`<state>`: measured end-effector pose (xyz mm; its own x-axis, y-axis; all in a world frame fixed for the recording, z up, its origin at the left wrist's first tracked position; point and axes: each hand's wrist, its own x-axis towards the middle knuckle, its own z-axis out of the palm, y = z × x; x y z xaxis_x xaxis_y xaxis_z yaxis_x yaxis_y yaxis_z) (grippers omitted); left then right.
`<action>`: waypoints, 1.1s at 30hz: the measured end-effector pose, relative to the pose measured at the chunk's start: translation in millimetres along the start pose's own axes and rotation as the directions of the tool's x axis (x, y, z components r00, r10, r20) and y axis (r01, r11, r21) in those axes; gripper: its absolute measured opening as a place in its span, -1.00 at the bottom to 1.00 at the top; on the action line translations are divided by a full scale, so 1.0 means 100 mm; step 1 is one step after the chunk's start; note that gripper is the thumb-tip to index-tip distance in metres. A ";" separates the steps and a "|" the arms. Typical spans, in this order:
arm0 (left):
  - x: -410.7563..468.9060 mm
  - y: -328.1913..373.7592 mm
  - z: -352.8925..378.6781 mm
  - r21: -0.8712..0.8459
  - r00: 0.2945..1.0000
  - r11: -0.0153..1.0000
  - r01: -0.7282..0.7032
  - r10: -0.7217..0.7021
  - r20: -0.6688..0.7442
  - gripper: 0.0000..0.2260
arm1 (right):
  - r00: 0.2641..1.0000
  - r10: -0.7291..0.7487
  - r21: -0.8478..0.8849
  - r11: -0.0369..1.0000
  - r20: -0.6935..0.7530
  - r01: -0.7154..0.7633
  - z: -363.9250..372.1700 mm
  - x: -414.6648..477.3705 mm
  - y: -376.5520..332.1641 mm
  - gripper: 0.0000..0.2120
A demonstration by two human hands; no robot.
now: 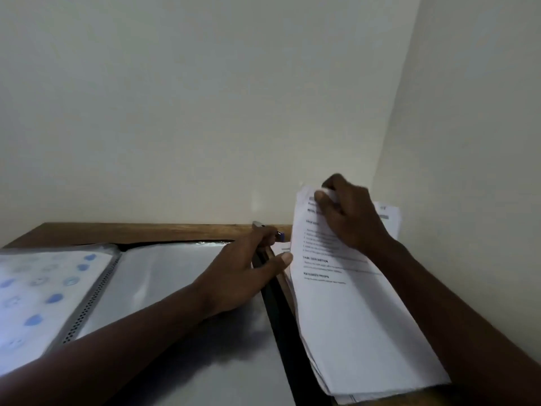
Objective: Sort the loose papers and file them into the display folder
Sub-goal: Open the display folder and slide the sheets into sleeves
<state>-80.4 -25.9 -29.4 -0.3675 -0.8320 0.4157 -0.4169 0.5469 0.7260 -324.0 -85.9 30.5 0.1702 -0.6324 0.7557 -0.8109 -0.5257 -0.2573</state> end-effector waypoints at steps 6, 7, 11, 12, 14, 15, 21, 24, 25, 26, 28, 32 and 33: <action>0.06 0.40 -0.13 -0.300 0.973 0.927 0.224 -0.194 0.128 -0.84 | 0.911 -0.291 -0.263 0.940 -0.293 0.216 -0.28 0.49 -0.82 -0.81; 0.09 0.39 -0.20 -0.309 0.974 0.924 0.224 -0.219 0.053 -0.83 | 0.890 -0.327 -0.314 0.922 -0.318 0.226 -0.29 0.55 -0.93 -0.79; 0.17 0.20 -0.75 -0.419 0.927 0.893 0.167 -0.287 -0.242 -0.84 | 0.757 -0.433 -0.349 0.893 -0.489 0.286 -0.24 0.54 -1.30 -0.66; 0.18 0.11 -0.90 -0.455 0.907 0.877 0.155 -0.310 -0.287 -0.84 | 0.739 -0.448 -0.338 0.889 -0.502 0.309 -0.18 0.48 -1.36 -0.65; 0.12 -0.11 -1.14 -0.487 0.862 0.857 0.167 -0.367 -0.350 -0.84 | 0.767 -0.439 -0.279 0.897 -0.468 0.344 0.02 0.33 -1.42 -0.67; 0.09 -0.23 -1.22 -0.494 0.835 0.848 0.190 -0.405 -0.374 -0.85 | 0.813 -0.413 -0.208 0.911 -0.411 0.357 0.16 0.24 -1.42 -0.71; -0.08 -0.79 -1.62 -0.496 0.716 0.835 0.238 -0.496 -0.491 -0.80 | 0.919 -0.116 0.197 0.980 0.376 0.044 1.15 -0.12 -1.26 -0.72; -0.04 -0.93 -1.79 -0.547 0.712 0.813 0.200 -0.504 -0.488 -0.80 | 0.870 -0.217 0.142 0.975 0.444 0.171 1.42 -0.19 -1.29 -0.78; 0.00 -0.94 -1.84 -0.595 0.718 0.789 0.152 -0.502 -0.482 -0.80 | 0.872 -0.256 0.130 0.966 0.418 0.221 1.45 -0.19 -1.32 -0.79; 0.02 -0.96 -1.87 -0.645 0.720 0.755 0.119 -0.513 -0.468 -0.79 | 0.872 -0.280 0.119 0.960 0.402 0.253 1.49 -0.20 -1.36 -0.80; 0.03 -0.98 -1.89 -0.699 0.749 0.704 0.125 -0.529 -0.399 -0.72 | 0.877 -0.289 0.109 0.957 0.385 0.268 1.49 -0.21 -1.42 -0.79; 0.00 -1.20 -1.79 -0.696 0.760 0.682 0.226 -0.570 -0.311 -0.60 | 0.918 -0.241 0.087 0.970 0.315 0.225 1.46 -0.21 -1.42 -0.90; 0.00 -1.22 -1.78 -0.710 0.746 0.671 0.215 -0.582 -0.324 -0.61 | 0.920 -0.241 0.073 0.970 0.310 0.230 1.45 -0.21 -1.42 -0.91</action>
<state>118.1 -109.5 -20.1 0.2381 -0.9691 0.0653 0.2314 0.1219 0.9652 -131.5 -80.1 -36.4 0.5255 -0.6310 0.5706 -0.7069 -0.6971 -0.1199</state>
